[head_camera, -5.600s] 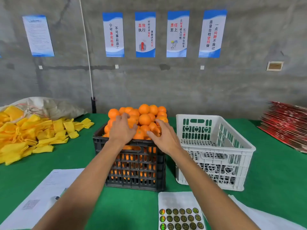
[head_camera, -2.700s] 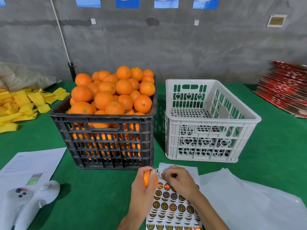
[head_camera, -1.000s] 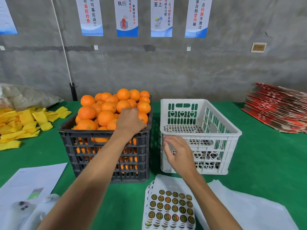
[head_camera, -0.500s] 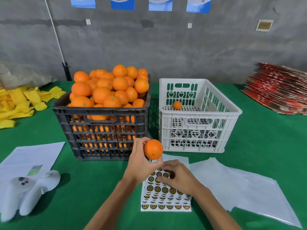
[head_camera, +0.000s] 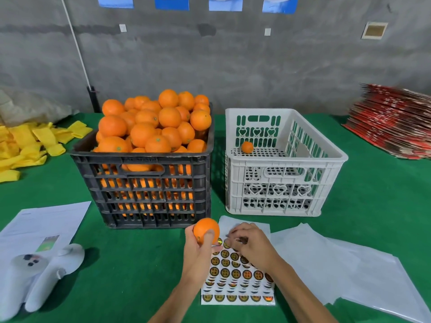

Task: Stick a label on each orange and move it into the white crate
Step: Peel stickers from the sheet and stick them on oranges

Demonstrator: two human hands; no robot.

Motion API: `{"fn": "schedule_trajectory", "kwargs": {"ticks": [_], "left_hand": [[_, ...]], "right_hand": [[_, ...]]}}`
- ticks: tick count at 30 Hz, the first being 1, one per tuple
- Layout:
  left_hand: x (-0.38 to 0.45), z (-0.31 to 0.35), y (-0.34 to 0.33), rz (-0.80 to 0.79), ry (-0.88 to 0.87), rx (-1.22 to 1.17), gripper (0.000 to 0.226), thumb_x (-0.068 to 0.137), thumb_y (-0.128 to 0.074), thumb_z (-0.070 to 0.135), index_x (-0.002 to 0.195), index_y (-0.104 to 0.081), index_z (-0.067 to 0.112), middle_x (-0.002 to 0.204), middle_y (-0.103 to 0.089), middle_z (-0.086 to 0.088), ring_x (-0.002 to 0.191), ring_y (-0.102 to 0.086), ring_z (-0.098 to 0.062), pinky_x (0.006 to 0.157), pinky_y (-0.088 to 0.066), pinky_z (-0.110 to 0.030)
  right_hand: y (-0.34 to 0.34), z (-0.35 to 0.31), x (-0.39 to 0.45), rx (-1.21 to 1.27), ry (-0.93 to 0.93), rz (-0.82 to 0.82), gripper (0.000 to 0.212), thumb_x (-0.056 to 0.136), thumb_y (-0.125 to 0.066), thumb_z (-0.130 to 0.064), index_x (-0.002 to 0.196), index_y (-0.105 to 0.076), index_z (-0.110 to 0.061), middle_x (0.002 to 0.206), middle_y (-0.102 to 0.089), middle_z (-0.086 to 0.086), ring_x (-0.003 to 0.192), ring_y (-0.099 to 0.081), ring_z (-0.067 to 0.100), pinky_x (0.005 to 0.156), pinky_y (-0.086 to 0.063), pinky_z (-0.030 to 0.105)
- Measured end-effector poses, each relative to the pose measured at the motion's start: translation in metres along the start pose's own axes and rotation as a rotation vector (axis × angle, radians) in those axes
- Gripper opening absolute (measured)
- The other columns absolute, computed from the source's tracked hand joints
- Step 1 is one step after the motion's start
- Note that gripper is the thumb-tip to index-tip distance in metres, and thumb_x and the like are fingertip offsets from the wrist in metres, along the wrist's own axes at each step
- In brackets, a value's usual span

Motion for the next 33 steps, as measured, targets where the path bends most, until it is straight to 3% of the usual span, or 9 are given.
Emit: {"fn": "schedule_trajectory", "kwargs": {"ticks": [3, 6, 12, 19, 26, 30, 33], "left_hand": [[-0.004, 0.006, -0.001, 0.002, -0.018, 0.097, 0.048, 0.083, -0.054, 0.061, 0.124, -0.046, 0.037, 0.112, -0.067, -0.002, 0.077, -0.079, -0.017, 0.076, -0.049, -0.038], [-0.008, 0.008, -0.003, -0.021, -0.05, 0.185, 0.046, 0.084, -0.053, 0.059, 0.123, -0.046, 0.037, 0.112, -0.067, 0.001, 0.074, -0.078, -0.011, 0.067, -0.049, -0.032], [-0.009, 0.014, -0.008, -0.004, -0.094, 0.307, 0.043, 0.08, -0.048, 0.067, 0.114, -0.044, 0.042, 0.103, -0.065, 0.006, 0.081, -0.075, -0.015, 0.081, -0.058, -0.049], [-0.009, 0.015, -0.007, -0.014, -0.065, 0.236, 0.041, 0.082, -0.047, 0.059, 0.118, -0.046, 0.039, 0.111, -0.065, 0.001, 0.073, -0.078, -0.009, 0.065, -0.047, -0.03], [-0.009, 0.011, -0.009, -0.035, -0.071, 0.254, 0.045, 0.082, -0.045, 0.066, 0.119, -0.045, 0.042, 0.111, -0.064, 0.006, 0.073, -0.077, -0.006, 0.069, -0.049, -0.034], [0.0, 0.007, -0.012, -0.064, -0.122, 0.316, 0.045, 0.079, -0.047, 0.069, 0.118, -0.043, 0.049, 0.108, -0.064, 0.01, 0.082, -0.074, -0.008, 0.079, -0.061, -0.036], [0.005, 0.005, -0.011, -0.079, -0.122, 0.323, 0.037, 0.089, -0.051, 0.059, 0.122, -0.044, 0.045, 0.111, -0.065, 0.01, 0.079, -0.076, -0.009, 0.069, -0.056, -0.016]], "right_hand": [[-0.001, 0.002, 0.002, 0.171, -0.089, -0.024, 0.008, 0.088, -0.08, -0.021, 0.085, -0.083, -0.028, 0.096, -0.07, -0.01, 0.094, -0.064, 0.006, 0.082, -0.051, 0.021], [-0.002, 0.001, 0.002, 0.185, -0.131, -0.011, 0.013, 0.089, -0.077, -0.014, 0.084, -0.083, -0.025, 0.096, -0.071, -0.007, 0.092, -0.065, 0.006, 0.086, -0.052, 0.025], [0.003, 0.012, 0.0, 0.226, -0.21, 0.114, 0.025, 0.09, -0.073, -0.009, 0.076, -0.08, -0.028, 0.09, -0.075, -0.011, 0.089, -0.068, 0.004, 0.092, -0.054, 0.036], [0.006, 0.018, -0.006, 0.26, -0.162, 0.176, 0.017, 0.096, -0.072, -0.022, 0.086, -0.08, -0.034, 0.095, -0.075, -0.014, 0.094, -0.068, 0.006, 0.091, -0.055, 0.037], [0.019, -0.004, -0.015, 0.233, -0.056, 0.316, 0.012, 0.097, -0.071, -0.03, 0.092, -0.075, -0.04, 0.094, -0.071, -0.017, 0.092, -0.067, 0.009, 0.083, -0.054, 0.03], [0.019, -0.027, -0.013, 0.248, 0.057, 0.361, 0.011, 0.097, -0.07, -0.033, 0.1, -0.075, -0.042, 0.1, -0.069, -0.015, 0.099, -0.067, 0.012, 0.083, -0.051, 0.019], [0.013, -0.035, -0.009, 0.296, 0.1, 0.317, 0.015, 0.097, -0.07, -0.026, 0.1, -0.077, -0.039, 0.105, -0.069, -0.014, 0.104, -0.067, 0.013, 0.086, -0.053, 0.021]]}}
Point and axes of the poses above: each hand's wrist, its own x-axis towards the middle knuckle, its own y-axis out of the back of the hand, z = x × y, the point moved 8 cm from there along x, towards the middle knuckle
